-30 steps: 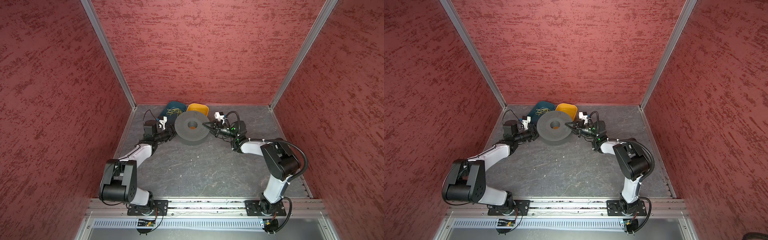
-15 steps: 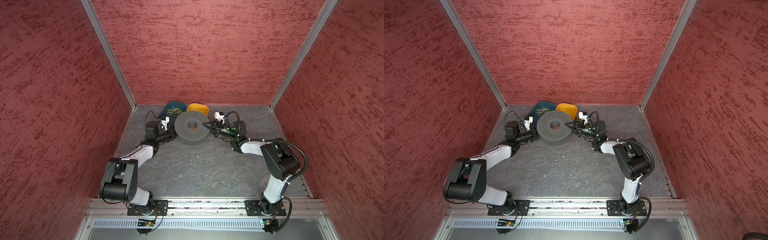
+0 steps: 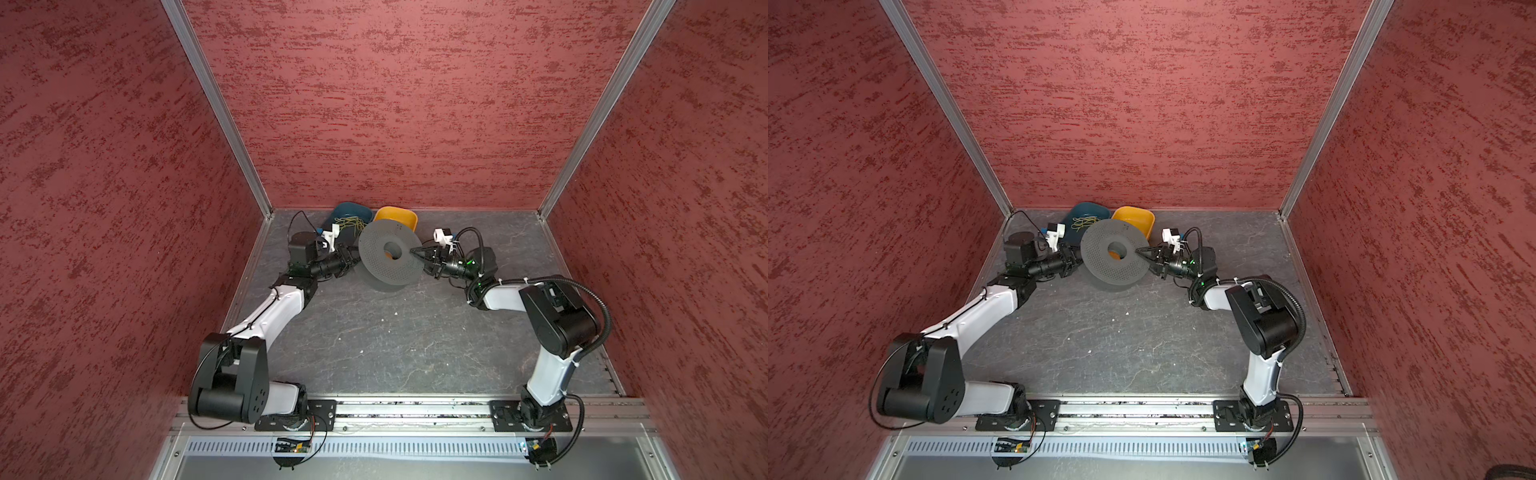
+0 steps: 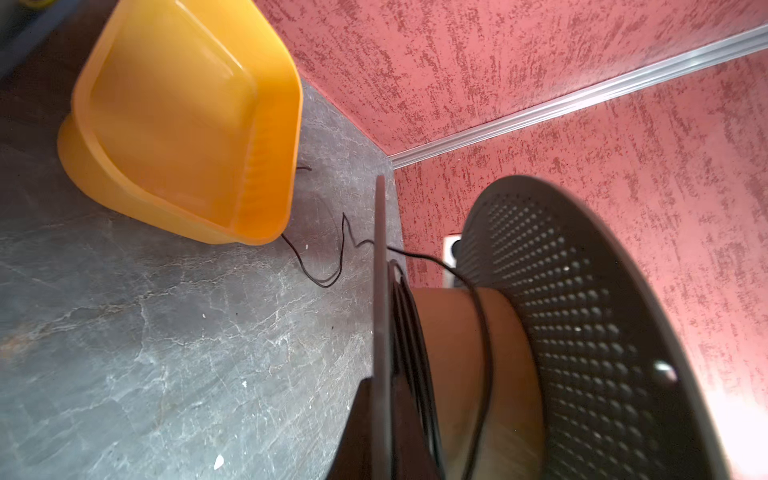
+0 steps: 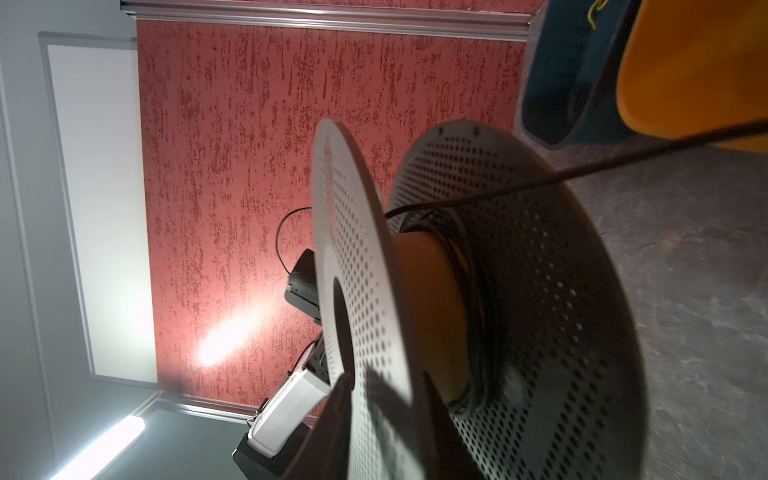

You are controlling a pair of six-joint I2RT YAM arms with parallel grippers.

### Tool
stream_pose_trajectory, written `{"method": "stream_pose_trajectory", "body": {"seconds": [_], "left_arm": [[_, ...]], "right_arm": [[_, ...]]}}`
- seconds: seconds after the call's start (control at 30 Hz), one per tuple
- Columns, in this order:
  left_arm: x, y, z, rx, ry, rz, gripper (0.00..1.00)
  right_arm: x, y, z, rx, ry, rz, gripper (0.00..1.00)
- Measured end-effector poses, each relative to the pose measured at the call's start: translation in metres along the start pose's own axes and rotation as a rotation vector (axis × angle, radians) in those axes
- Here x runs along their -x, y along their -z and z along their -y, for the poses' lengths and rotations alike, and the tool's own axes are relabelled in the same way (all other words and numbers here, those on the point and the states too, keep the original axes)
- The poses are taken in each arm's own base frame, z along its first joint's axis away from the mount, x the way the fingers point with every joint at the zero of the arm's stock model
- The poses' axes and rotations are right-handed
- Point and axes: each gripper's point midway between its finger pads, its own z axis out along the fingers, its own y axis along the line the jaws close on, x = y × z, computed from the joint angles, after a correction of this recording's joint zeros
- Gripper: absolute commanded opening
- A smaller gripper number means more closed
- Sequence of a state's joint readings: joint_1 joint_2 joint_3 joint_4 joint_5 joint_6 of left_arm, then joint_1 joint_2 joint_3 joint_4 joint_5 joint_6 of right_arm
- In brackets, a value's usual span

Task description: Wrap the cables

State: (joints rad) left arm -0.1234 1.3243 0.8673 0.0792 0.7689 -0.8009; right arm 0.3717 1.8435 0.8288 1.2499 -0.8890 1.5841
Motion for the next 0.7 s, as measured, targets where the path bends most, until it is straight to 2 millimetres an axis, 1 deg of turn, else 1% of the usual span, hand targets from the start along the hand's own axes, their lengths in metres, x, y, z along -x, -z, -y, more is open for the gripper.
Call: {"method": "stream_pose_trajectory", "body": {"seconds": [0.07,0.13,0.2,0.27,0.33,0.4,0.5,0.63,0.7], "left_arm": [[0.002,0.009,0.010,0.028,-0.019,-0.001,0.00],[0.006,0.018,0.018,0.052,-0.029,0.002,0.00],[0.009,0.026,0.026,0.065,-0.031,0.009,0.00],[0.011,0.034,0.033,0.074,-0.024,0.009,0.00],[0.014,0.041,0.042,0.077,-0.023,0.004,0.00],[0.017,0.044,0.052,0.071,-0.026,0.000,0.00],[0.018,0.049,0.065,0.053,-0.028,-0.013,0.00],[0.019,0.054,0.080,0.031,-0.026,-0.036,0.00],[0.021,0.056,0.087,0.018,-0.033,-0.044,0.00]], "right_arm": [[0.008,0.012,0.001,-0.012,0.066,0.022,0.62],[0.019,0.029,-0.001,-0.037,0.137,0.061,0.74],[0.029,0.045,-0.004,-0.068,0.219,0.098,0.83],[0.038,0.058,-0.008,-0.110,0.313,0.132,0.89],[0.048,0.068,-0.007,-0.187,0.411,0.172,0.91],[0.055,0.071,-0.003,-0.275,0.499,0.193,0.95],[0.065,0.079,0.004,-0.402,0.641,0.228,0.98],[0.069,0.086,0.019,-0.533,0.827,0.231,0.97],[0.062,0.087,0.031,-0.567,0.900,0.208,0.97]]}}
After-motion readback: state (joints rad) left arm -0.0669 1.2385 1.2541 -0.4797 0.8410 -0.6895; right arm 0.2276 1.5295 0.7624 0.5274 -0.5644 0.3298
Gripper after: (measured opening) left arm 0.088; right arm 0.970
